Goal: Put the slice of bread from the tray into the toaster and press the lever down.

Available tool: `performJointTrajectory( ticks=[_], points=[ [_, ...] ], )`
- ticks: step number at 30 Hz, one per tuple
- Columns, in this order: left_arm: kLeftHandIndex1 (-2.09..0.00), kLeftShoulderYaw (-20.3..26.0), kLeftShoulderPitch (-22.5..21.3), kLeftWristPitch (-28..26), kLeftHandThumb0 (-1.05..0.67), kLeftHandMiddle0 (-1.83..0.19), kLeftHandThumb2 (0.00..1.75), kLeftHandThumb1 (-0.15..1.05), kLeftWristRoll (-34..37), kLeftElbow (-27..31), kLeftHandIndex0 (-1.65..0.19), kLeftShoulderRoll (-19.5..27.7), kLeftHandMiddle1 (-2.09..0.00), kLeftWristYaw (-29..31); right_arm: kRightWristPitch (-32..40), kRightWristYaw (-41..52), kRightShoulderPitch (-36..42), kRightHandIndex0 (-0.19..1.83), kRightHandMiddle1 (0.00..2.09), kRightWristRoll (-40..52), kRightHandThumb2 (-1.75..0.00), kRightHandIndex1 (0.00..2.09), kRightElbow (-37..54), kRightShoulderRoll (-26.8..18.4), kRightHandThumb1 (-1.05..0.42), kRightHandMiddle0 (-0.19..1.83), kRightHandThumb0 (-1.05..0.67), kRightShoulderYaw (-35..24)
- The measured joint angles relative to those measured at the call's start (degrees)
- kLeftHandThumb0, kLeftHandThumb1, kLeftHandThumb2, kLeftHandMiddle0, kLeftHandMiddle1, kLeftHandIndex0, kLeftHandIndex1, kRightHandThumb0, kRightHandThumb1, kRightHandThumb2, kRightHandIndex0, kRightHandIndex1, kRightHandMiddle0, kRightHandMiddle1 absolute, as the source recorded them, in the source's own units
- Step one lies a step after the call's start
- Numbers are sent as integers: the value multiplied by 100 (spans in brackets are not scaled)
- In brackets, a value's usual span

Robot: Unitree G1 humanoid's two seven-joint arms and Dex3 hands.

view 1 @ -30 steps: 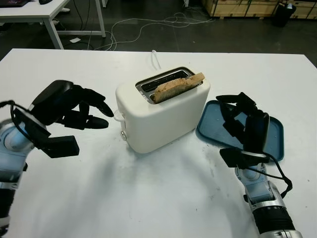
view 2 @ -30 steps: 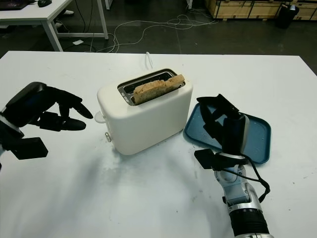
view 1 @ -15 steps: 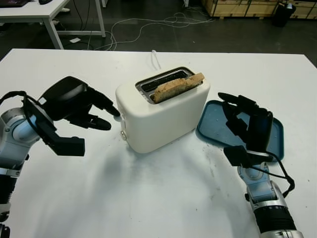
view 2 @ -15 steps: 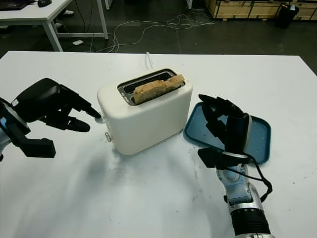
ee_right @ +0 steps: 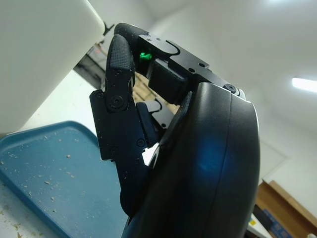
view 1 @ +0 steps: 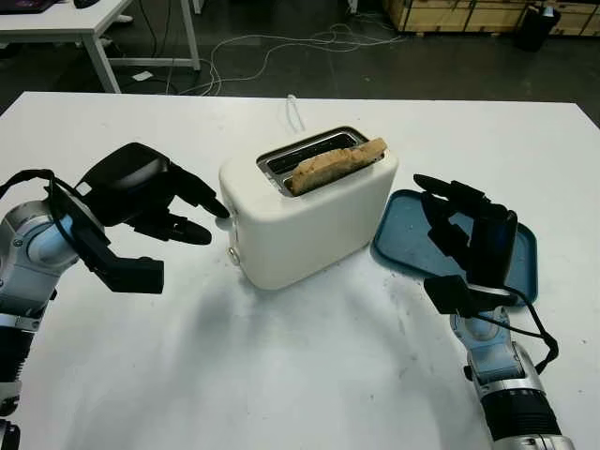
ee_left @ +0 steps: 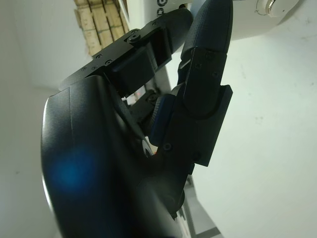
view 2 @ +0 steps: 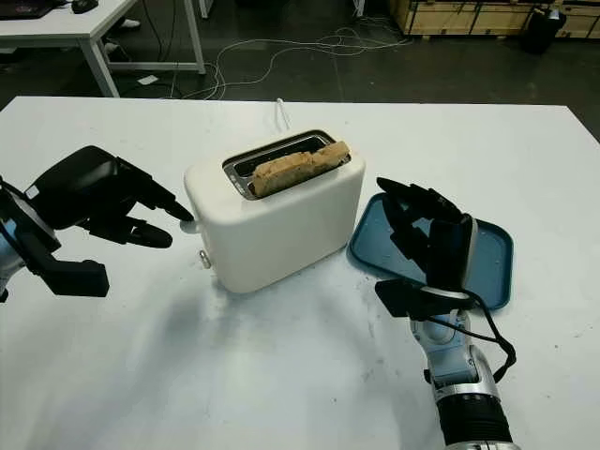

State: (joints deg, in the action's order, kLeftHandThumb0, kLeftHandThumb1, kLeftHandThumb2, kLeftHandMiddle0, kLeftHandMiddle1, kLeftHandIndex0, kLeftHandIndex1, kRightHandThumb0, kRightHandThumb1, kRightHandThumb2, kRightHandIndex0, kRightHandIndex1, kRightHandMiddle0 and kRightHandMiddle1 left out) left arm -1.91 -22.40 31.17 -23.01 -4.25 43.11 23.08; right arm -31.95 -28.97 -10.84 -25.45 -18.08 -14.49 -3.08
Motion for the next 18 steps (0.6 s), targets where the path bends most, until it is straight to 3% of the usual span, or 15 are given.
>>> performJointTrajectory(
  ticks=[8, 14, 18],
  points=[
    [-3, -245, -242, 26, -75, -101, 15, 92, -69, -153, -116, 92, -150, 233, -100, 1, 0, 90, 2, 1, -33, 154, 0, -6, -92, 113, -48, -2],
    [-3, -613, -534, 78, -73, -106, 5, 92, -19, -530, -120, 82, -161, 554, -127, 45, 1, 91, 2, 16, -32, 151, 0, -13, -92, 115, -47, -29],
    [-2, -843, -578, 130, -70, -110, 1, 89, 60, -884, -123, -9, -137, 615, -179, 84, 1, 95, 2, 26, -31, 139, 0, -52, -92, 116, -45, -59]
  ],
)
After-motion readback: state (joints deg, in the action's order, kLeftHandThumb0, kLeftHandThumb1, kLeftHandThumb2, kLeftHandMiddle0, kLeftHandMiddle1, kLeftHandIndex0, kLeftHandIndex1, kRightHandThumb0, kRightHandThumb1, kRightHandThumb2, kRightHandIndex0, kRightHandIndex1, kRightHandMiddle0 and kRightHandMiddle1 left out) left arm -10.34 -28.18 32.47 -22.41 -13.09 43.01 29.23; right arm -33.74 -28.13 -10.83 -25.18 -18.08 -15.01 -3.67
